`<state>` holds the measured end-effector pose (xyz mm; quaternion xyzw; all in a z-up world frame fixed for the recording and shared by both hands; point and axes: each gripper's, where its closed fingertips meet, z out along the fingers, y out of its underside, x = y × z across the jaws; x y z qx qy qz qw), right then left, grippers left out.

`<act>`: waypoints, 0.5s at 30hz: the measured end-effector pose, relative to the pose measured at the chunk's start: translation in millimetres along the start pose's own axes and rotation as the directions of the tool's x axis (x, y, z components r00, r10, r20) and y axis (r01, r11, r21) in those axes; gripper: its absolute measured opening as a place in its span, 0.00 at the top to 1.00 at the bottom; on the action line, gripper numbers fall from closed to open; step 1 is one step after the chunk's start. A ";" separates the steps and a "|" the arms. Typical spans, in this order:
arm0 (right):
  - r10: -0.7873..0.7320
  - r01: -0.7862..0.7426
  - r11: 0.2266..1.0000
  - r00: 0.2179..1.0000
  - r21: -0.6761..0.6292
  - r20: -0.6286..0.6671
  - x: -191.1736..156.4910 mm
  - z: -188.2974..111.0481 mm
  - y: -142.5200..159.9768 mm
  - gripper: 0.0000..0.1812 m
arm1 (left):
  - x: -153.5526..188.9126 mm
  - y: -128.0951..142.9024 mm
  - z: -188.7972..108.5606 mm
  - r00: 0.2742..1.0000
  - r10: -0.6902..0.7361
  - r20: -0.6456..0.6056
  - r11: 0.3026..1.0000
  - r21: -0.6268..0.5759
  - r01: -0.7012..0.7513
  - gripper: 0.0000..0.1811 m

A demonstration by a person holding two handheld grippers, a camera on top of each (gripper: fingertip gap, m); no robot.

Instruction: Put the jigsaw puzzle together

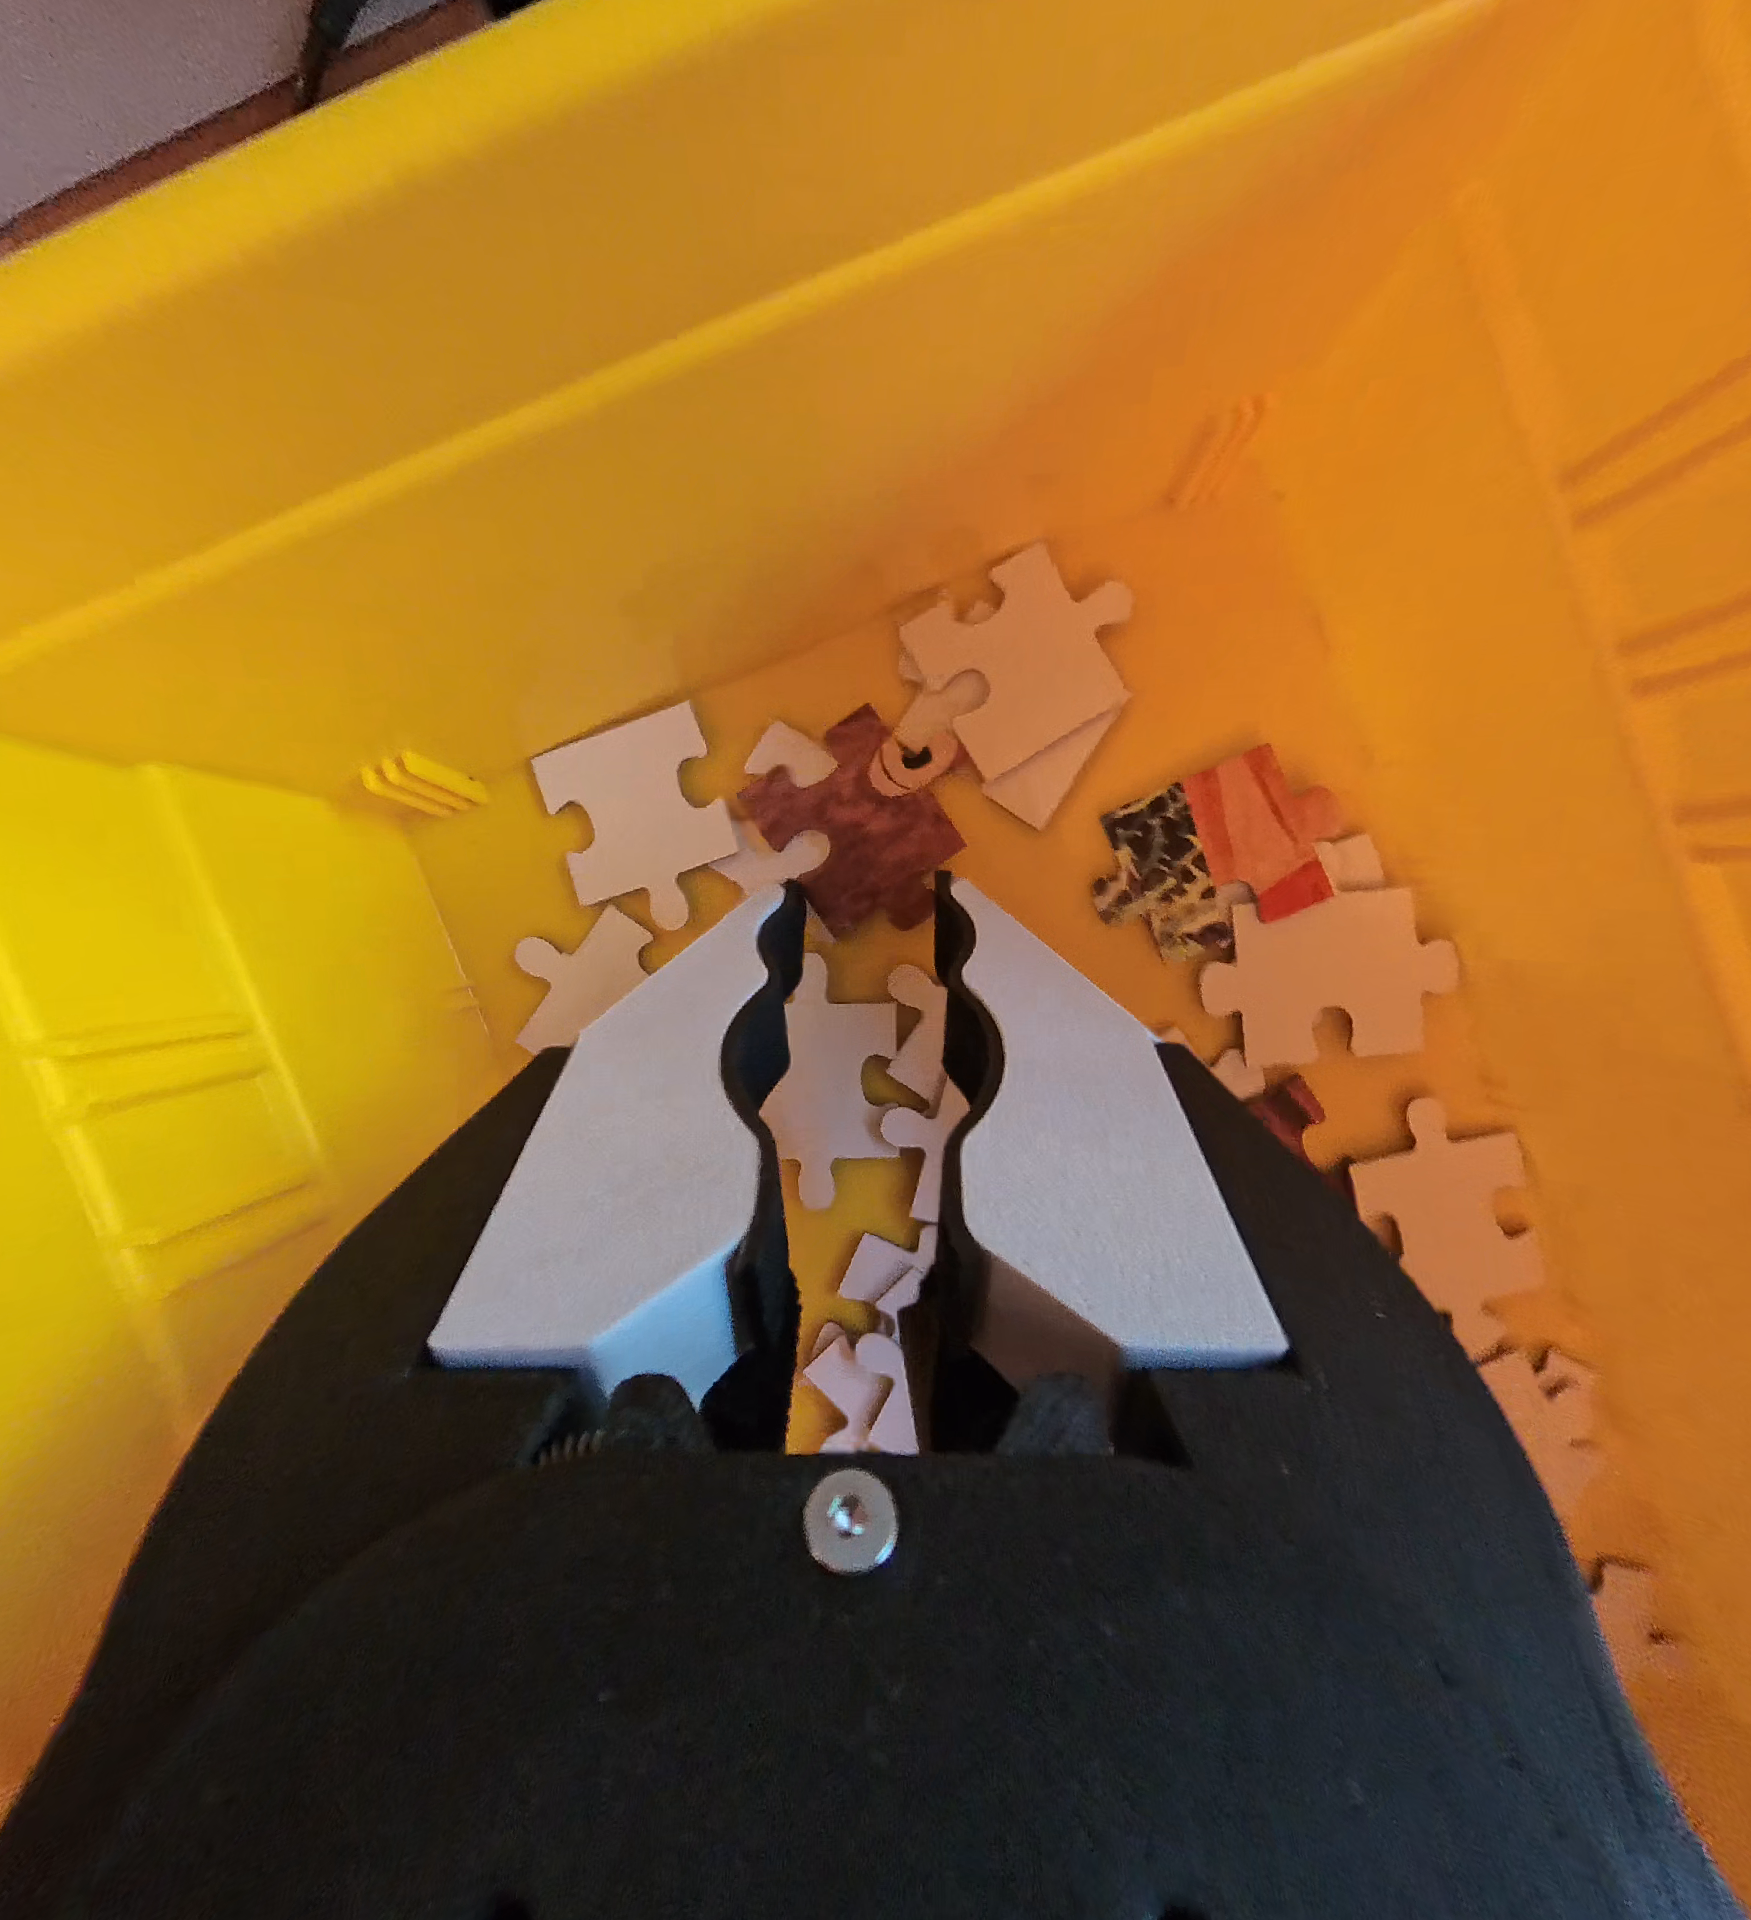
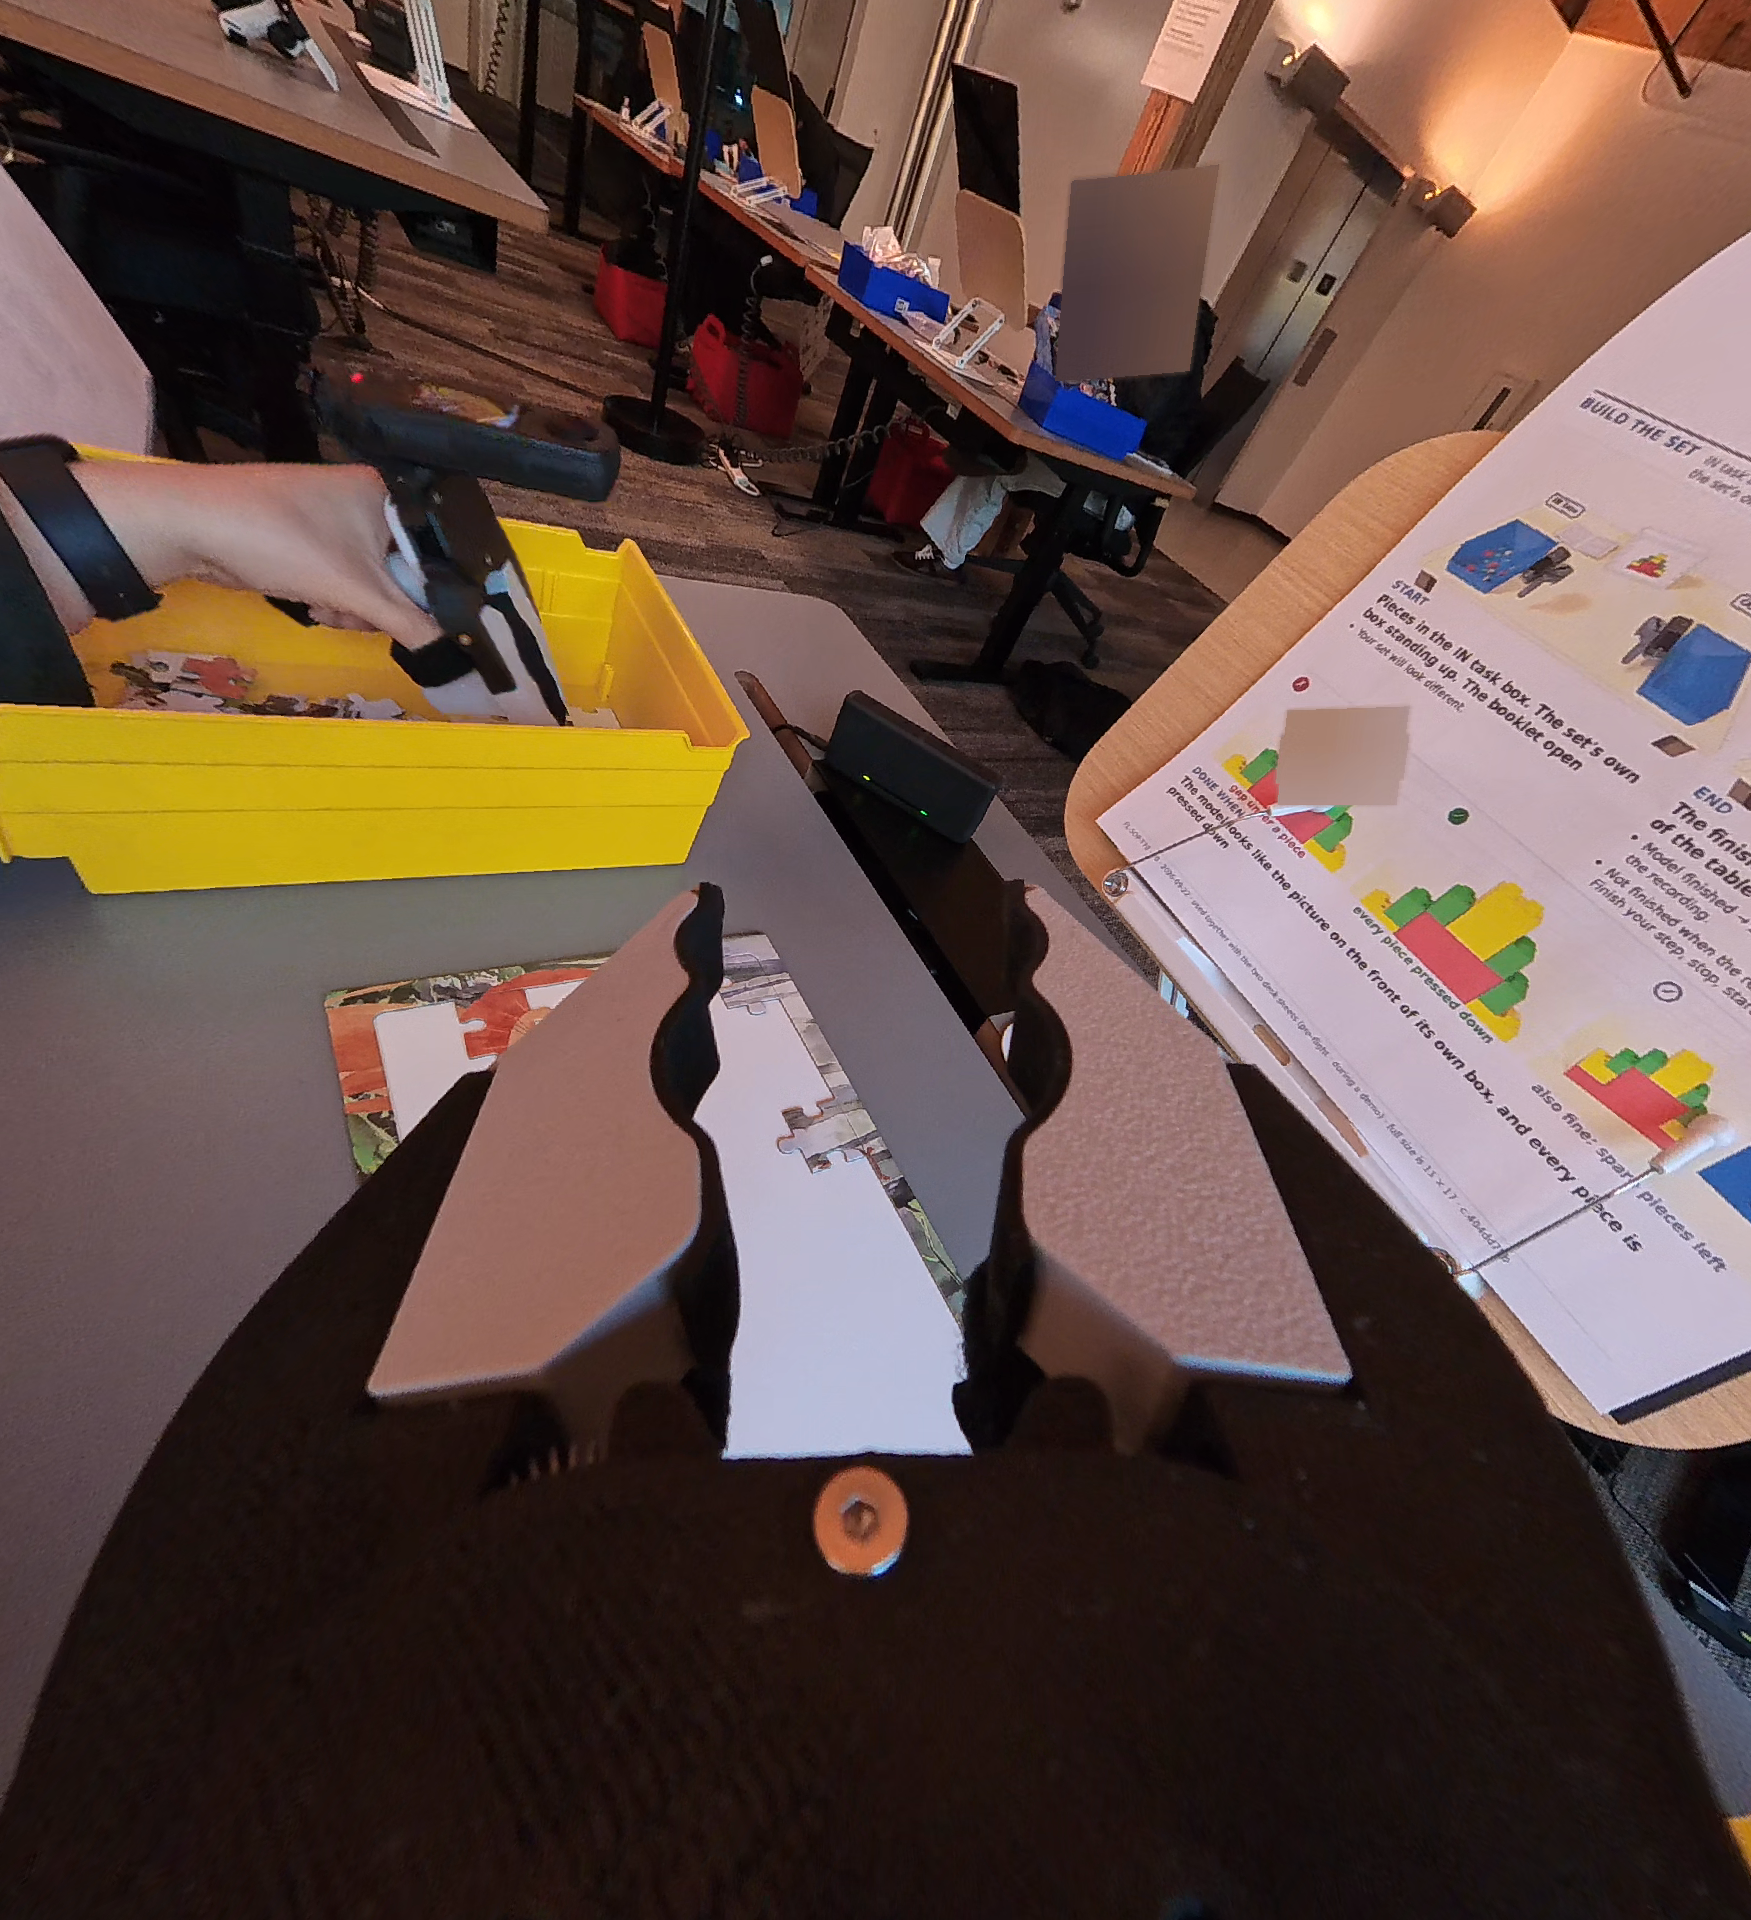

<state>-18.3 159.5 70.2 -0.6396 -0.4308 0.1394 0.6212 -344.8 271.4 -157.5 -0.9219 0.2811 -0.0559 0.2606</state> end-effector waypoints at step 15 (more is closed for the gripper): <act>-0.004 0.004 1.000 1.000 -0.017 0.012 -2.5 2.1 3.6 0.70 | 19.2 -17.8 -22.0 0.985 0.174 -0.001 0.981 0.090 -0.173 0.75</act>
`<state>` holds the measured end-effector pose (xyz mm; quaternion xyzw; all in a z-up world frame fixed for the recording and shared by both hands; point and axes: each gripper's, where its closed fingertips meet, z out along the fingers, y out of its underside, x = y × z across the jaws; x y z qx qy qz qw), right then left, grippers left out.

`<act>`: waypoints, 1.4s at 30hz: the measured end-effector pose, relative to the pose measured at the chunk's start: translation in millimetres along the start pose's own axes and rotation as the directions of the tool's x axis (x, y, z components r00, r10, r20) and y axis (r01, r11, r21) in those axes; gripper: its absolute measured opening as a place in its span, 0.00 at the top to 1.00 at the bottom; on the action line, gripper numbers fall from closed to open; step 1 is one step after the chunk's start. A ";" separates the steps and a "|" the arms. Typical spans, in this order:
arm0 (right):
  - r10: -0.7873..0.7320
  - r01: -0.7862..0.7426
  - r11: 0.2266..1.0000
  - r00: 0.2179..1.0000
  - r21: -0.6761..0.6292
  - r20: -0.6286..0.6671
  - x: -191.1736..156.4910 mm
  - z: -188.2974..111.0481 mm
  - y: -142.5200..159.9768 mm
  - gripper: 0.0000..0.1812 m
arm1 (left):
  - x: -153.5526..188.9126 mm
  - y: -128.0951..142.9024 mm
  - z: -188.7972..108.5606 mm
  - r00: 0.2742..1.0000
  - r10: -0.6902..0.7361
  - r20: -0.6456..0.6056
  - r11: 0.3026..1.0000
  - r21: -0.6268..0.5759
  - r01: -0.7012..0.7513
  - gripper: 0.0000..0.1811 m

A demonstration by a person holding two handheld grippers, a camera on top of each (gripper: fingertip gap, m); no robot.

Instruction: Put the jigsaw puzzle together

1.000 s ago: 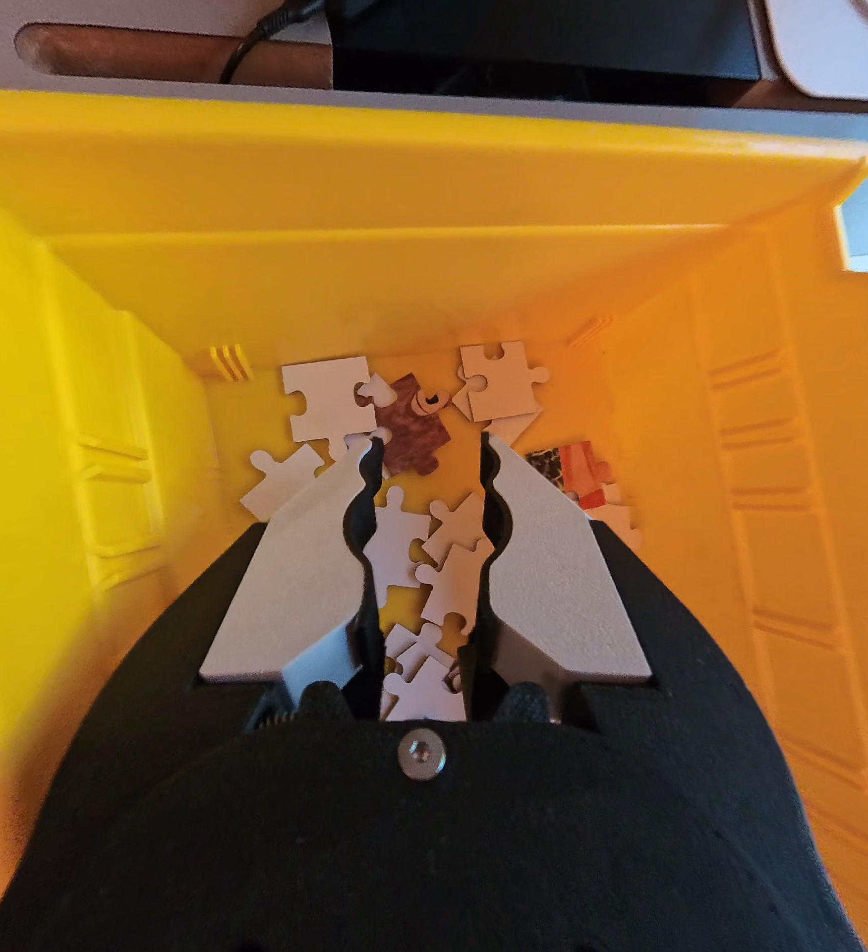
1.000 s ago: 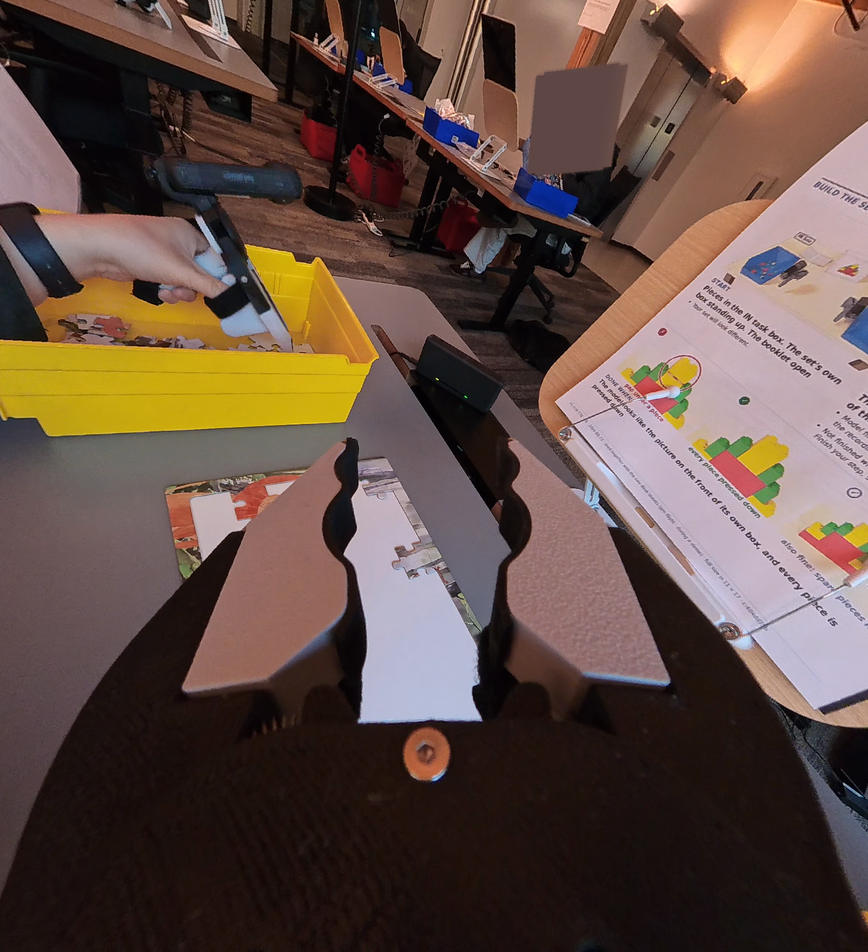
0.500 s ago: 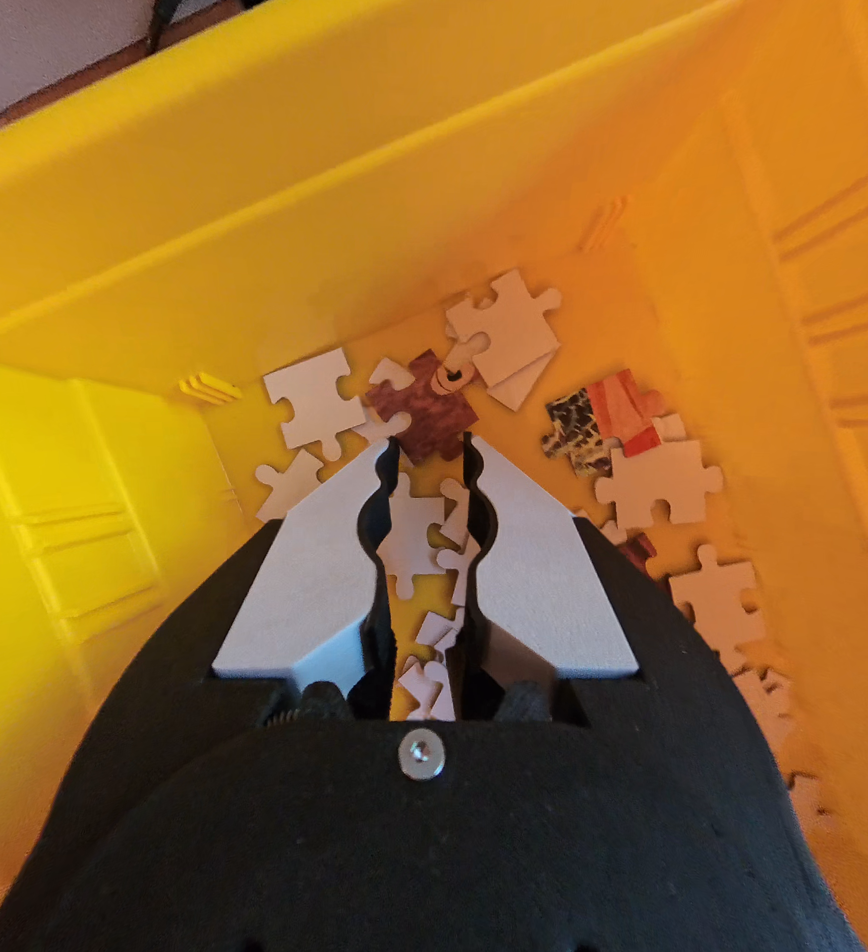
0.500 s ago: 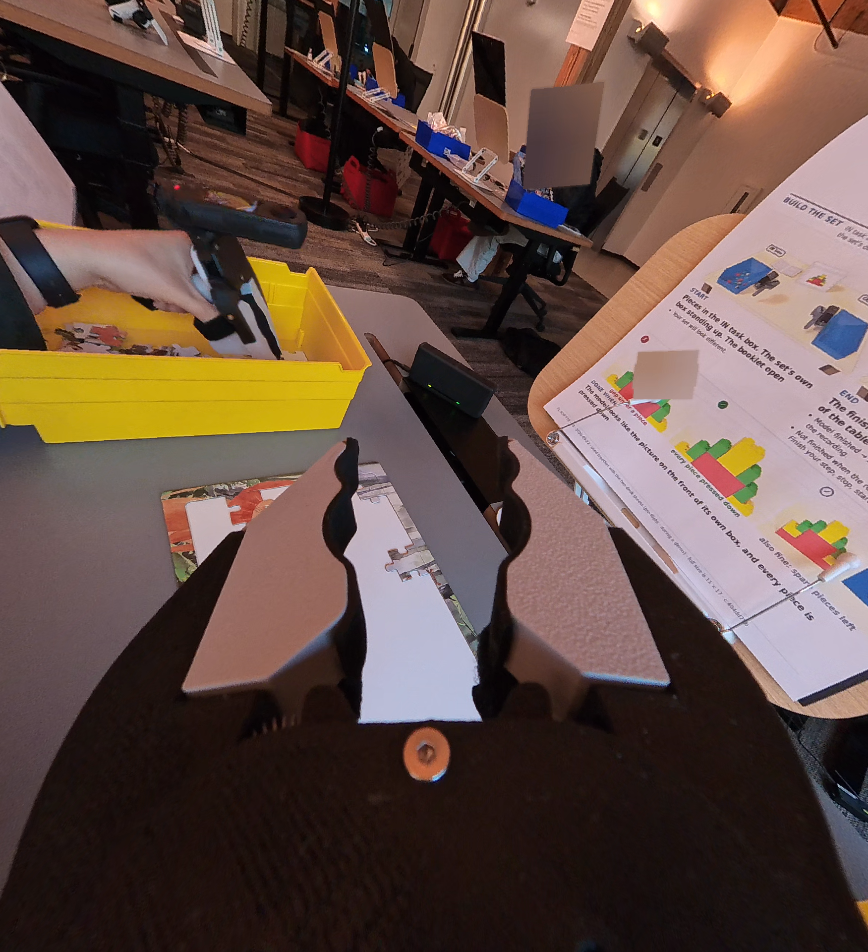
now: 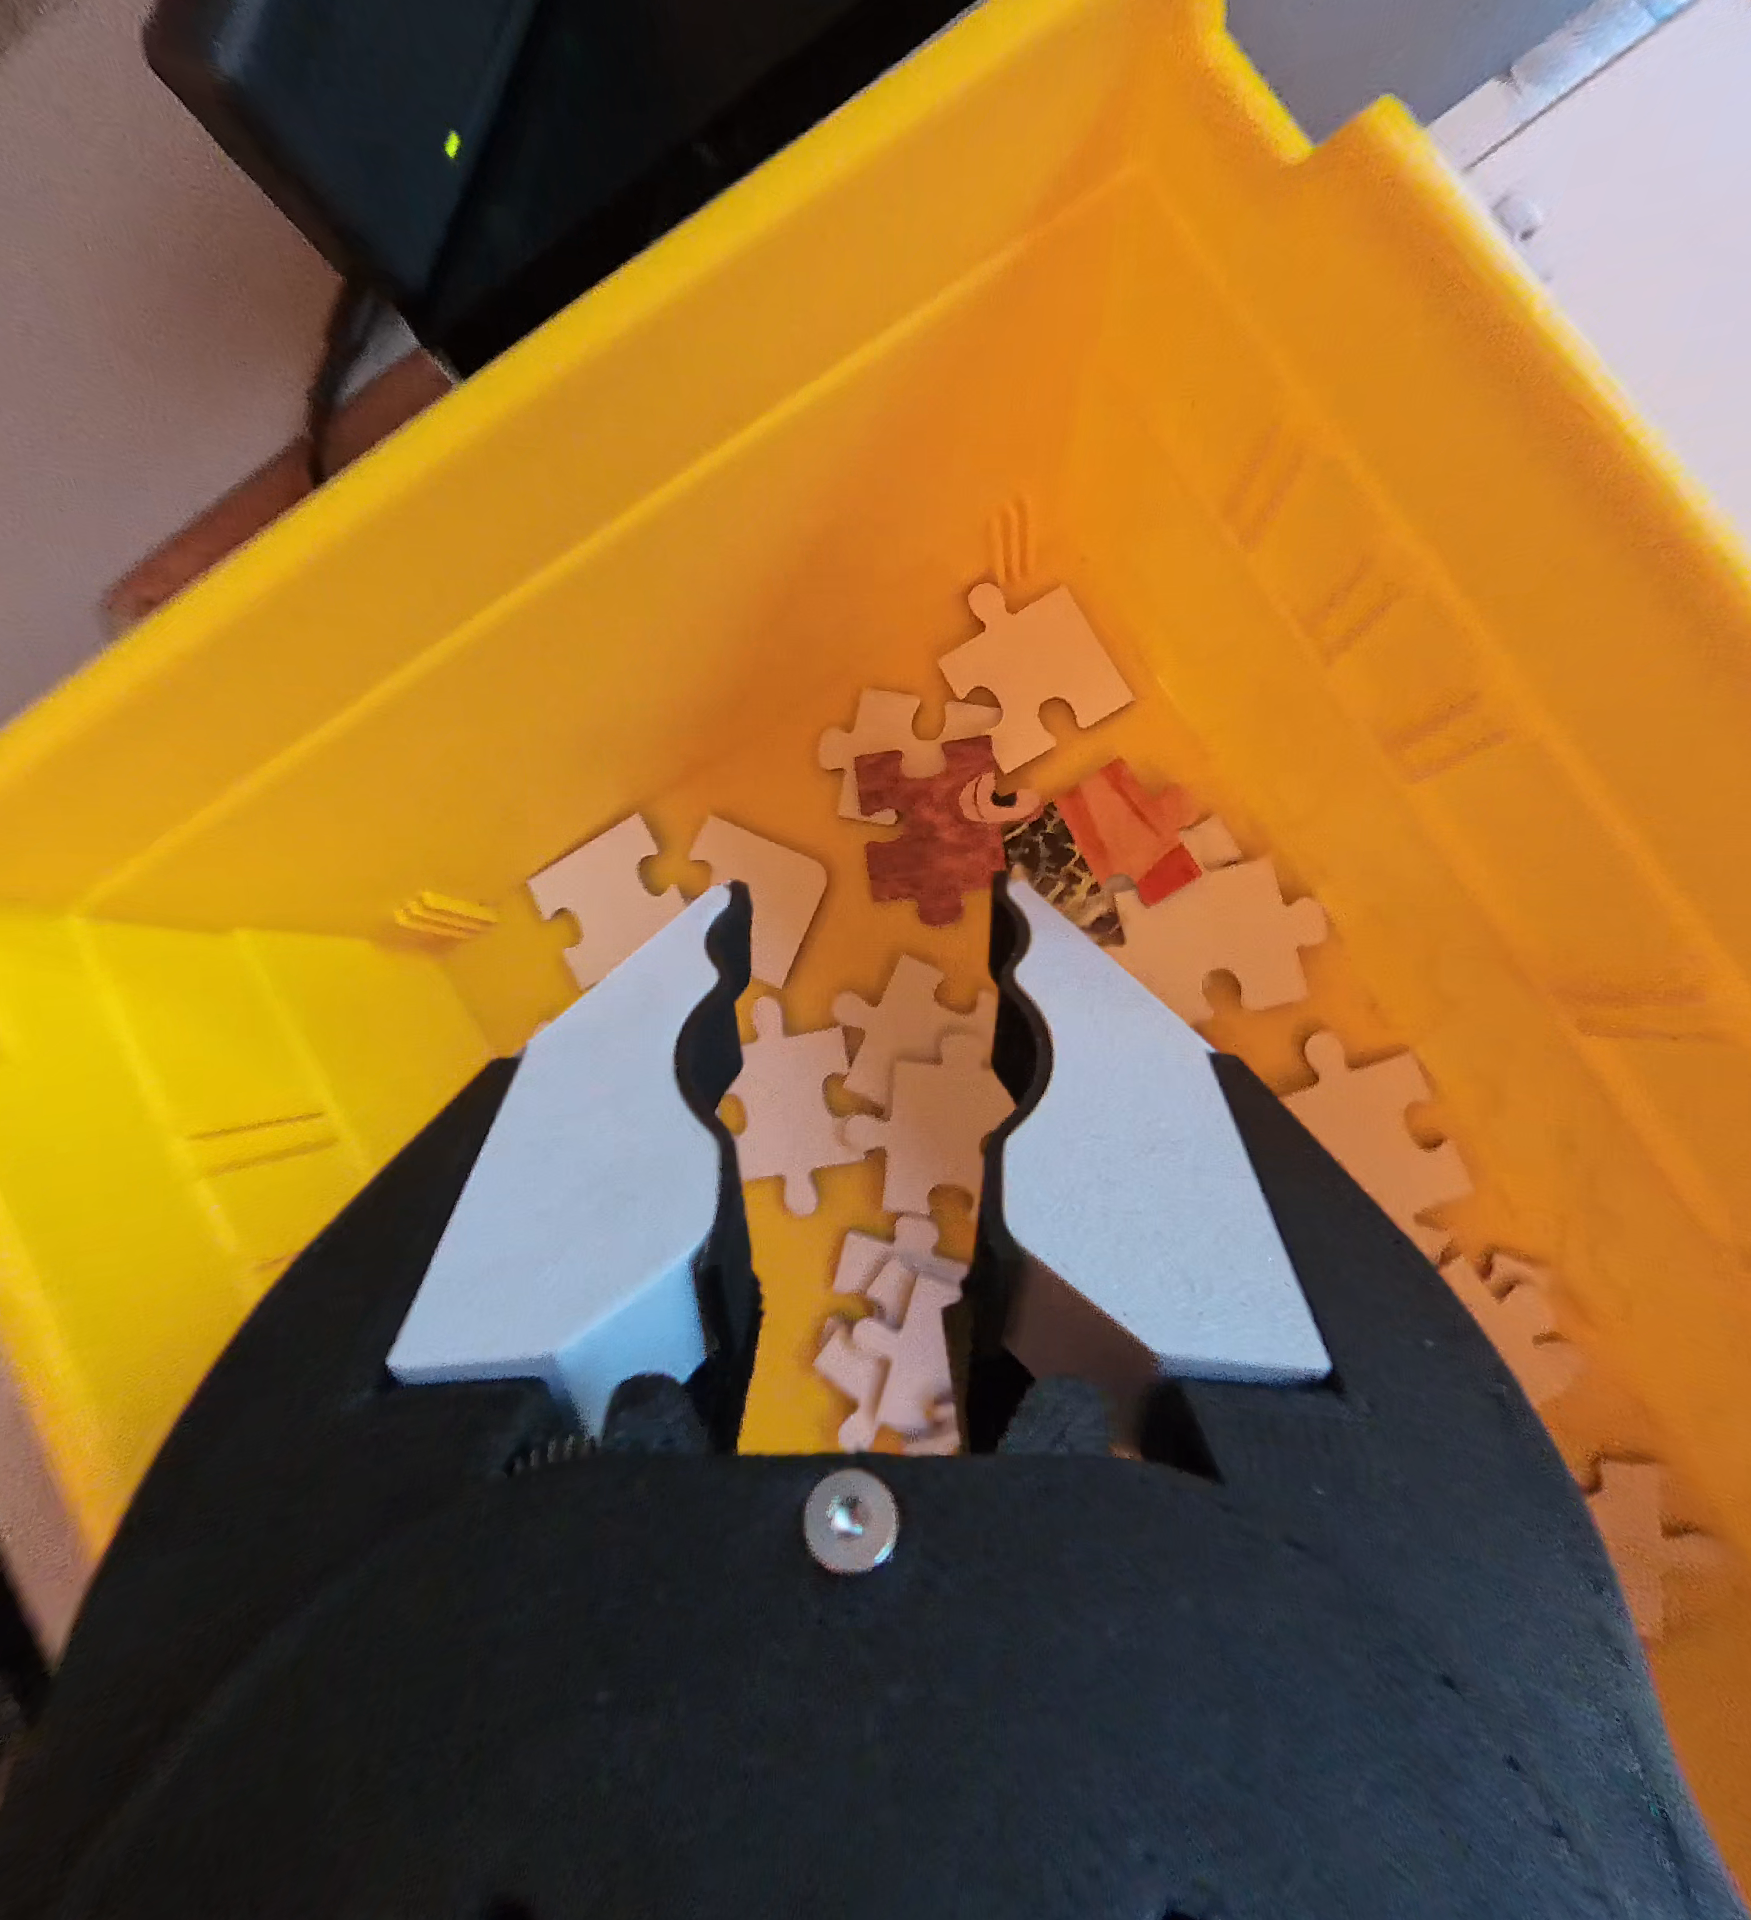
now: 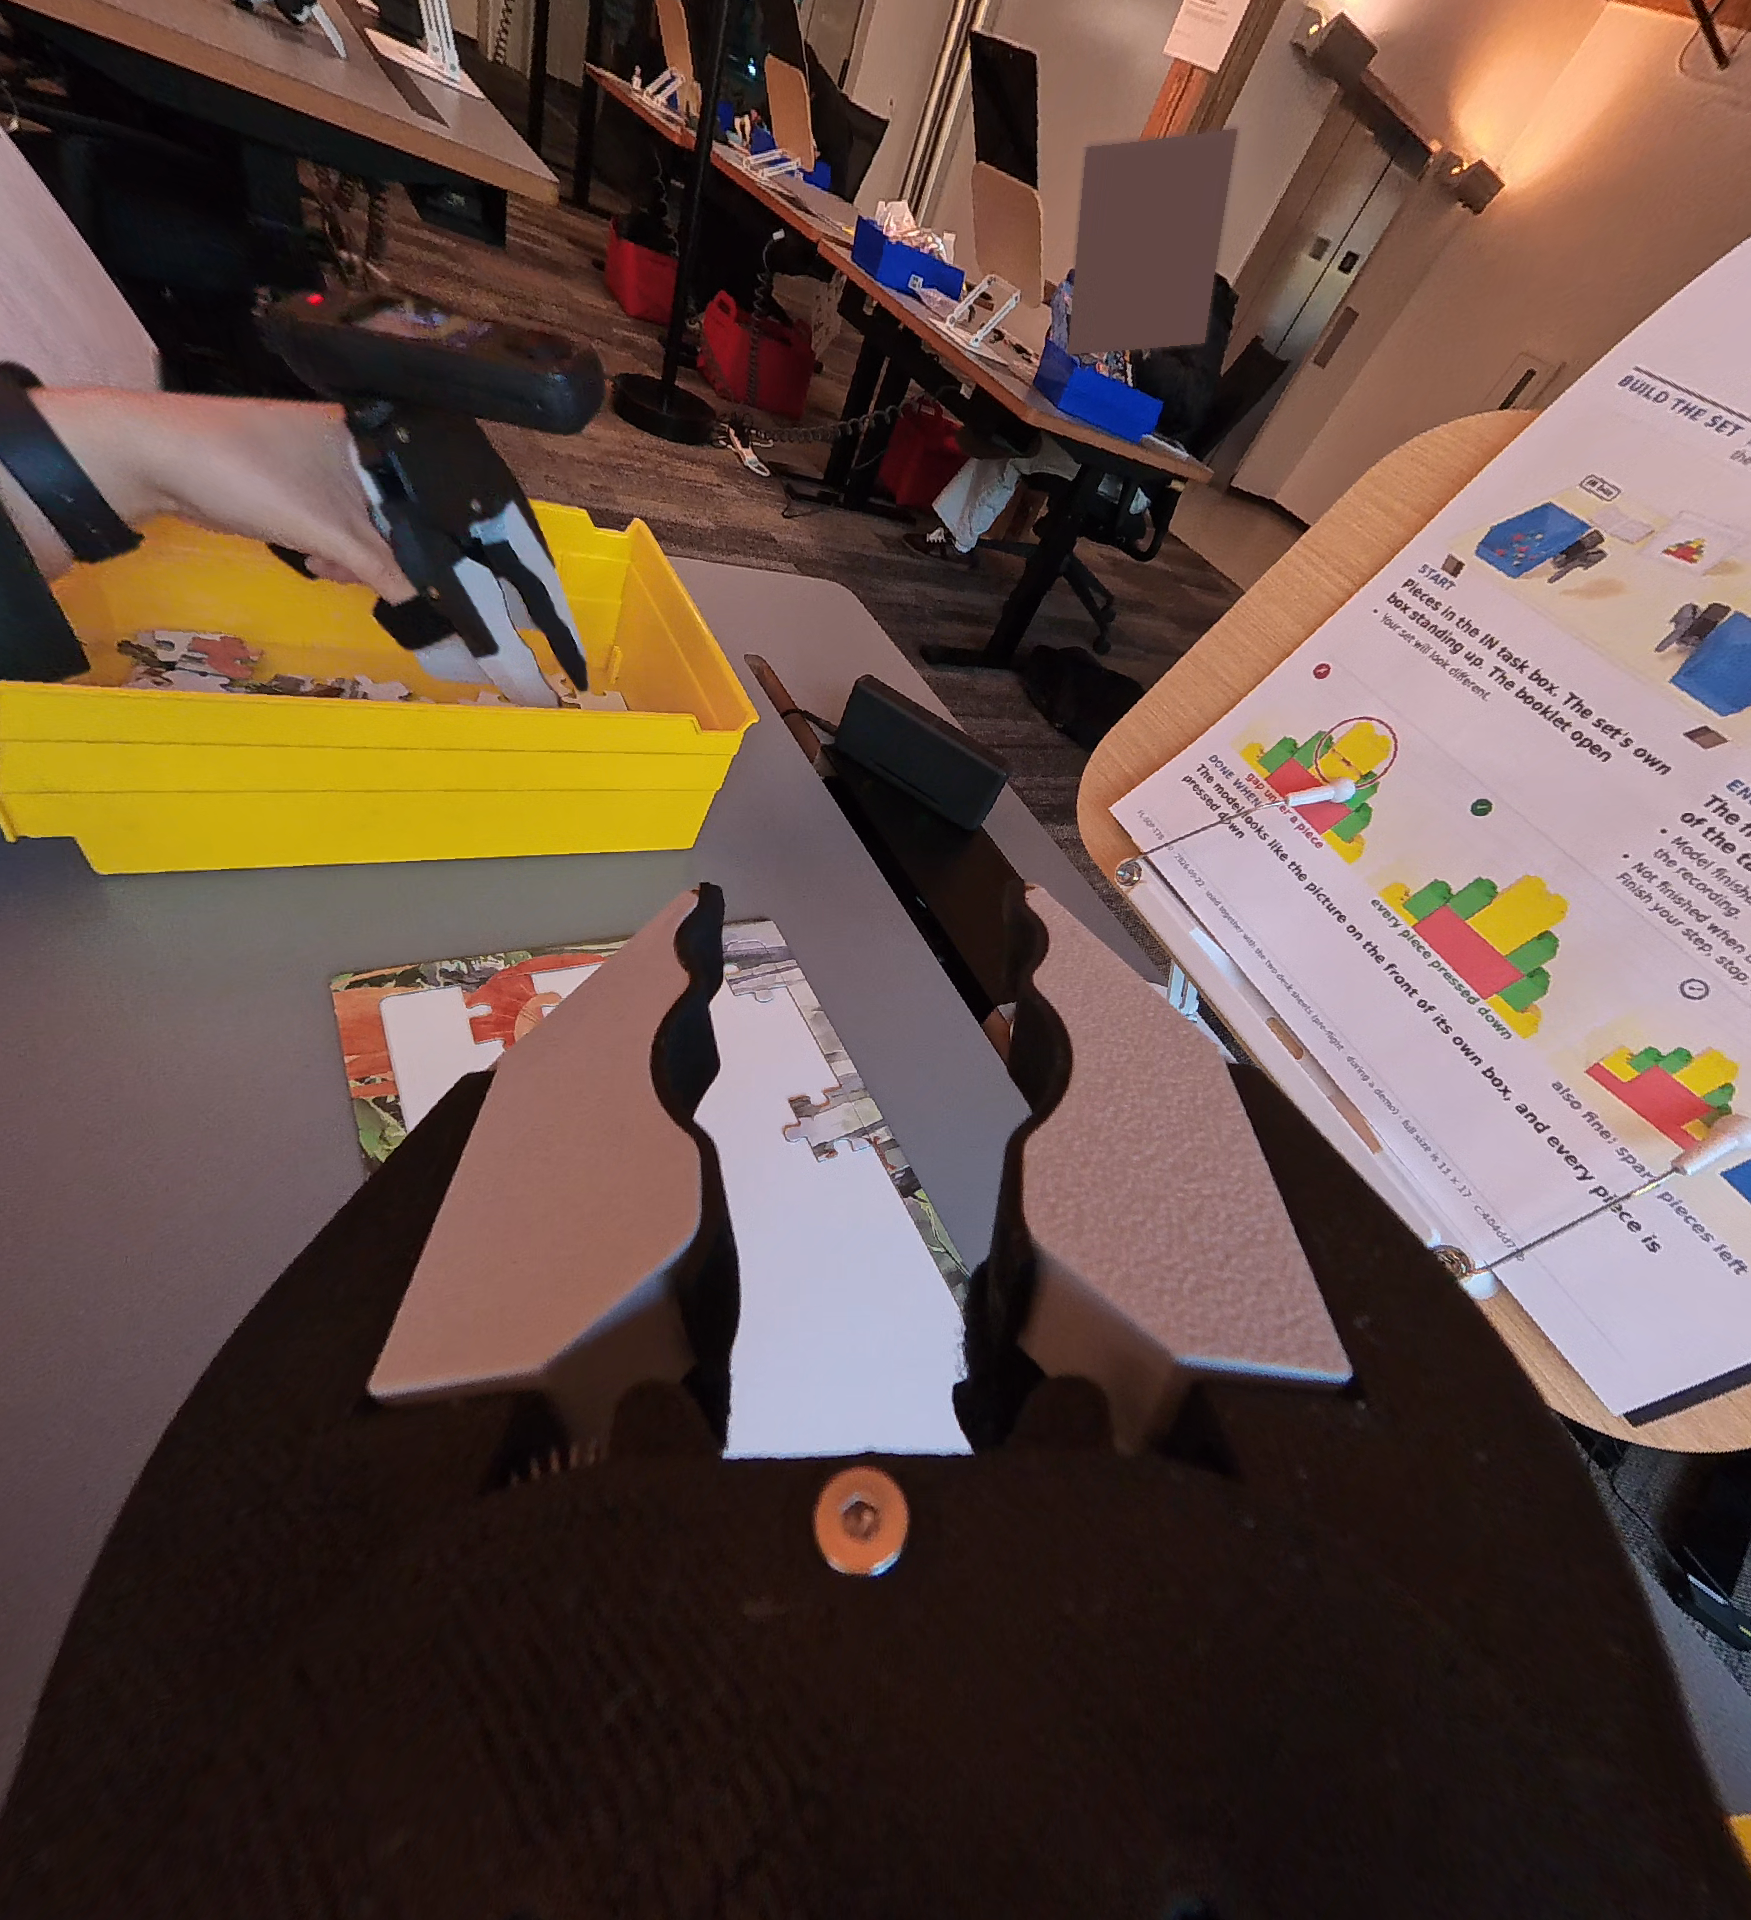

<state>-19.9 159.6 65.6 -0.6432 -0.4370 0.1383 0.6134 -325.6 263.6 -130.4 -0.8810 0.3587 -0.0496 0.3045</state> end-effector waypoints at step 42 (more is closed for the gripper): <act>0.000 0.001 1.000 0.999 -0.028 0.033 -6.2 7.2 8.6 0.70 | 0.3 -4.5 20.9 0.995 -0.087 -0.041 0.995 0.041 0.089 0.79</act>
